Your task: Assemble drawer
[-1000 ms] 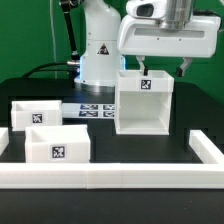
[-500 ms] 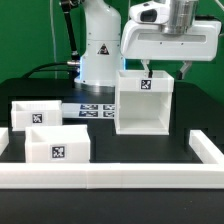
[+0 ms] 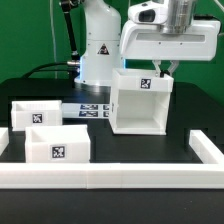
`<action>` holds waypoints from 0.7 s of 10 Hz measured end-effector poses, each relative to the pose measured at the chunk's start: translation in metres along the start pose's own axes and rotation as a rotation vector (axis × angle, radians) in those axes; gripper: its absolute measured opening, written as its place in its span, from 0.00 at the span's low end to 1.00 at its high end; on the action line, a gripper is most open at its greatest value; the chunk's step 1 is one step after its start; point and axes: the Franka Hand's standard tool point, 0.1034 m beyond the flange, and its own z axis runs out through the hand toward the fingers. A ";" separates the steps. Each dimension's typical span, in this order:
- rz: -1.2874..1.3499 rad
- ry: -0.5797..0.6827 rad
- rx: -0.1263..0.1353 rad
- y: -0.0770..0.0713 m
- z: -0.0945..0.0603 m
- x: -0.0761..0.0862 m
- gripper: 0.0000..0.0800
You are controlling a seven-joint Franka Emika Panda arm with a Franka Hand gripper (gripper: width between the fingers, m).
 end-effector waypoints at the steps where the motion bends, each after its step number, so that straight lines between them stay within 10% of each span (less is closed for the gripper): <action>1: 0.000 0.000 0.000 0.000 0.000 0.000 0.05; 7: -0.021 0.009 0.008 0.004 -0.002 0.015 0.05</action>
Offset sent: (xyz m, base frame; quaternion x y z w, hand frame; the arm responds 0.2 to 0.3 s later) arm 0.0000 0.0000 0.0000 0.0000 0.0000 0.0000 1.0000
